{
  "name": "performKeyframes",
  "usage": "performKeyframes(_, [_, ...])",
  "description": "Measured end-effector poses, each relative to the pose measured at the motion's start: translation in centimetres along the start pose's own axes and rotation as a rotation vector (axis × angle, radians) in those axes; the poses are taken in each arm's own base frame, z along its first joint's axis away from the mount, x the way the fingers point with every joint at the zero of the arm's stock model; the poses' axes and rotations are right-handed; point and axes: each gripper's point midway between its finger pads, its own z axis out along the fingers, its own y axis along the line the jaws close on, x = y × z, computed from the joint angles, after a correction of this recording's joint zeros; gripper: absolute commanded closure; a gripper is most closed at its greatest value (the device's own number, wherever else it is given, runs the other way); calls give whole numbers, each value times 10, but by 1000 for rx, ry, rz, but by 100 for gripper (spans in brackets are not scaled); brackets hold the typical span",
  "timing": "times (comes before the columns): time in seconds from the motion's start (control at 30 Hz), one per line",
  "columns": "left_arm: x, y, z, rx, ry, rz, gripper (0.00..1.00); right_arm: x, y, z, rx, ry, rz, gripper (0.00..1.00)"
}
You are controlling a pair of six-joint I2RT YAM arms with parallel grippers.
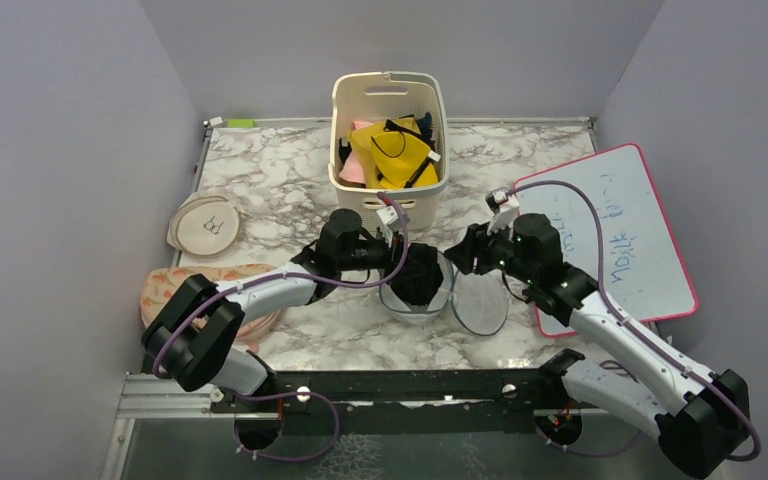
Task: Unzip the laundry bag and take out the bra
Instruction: Pick up the bra from the laundry bag.
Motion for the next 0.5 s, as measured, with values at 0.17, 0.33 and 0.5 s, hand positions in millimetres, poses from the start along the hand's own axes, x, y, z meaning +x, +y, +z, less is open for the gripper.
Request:
performKeyframes(0.17, [-1,-1,0,1,-2,-4,100,15,-13,9,40,60,23,53])
performKeyframes(0.33, [-2,-2,-1,2,-4,-17,100,38,-27,24,75,148,45,58])
performKeyframes(0.5, [-5,-6,-4,6,-16,-13,100,57,-29,33,50,223,46,68])
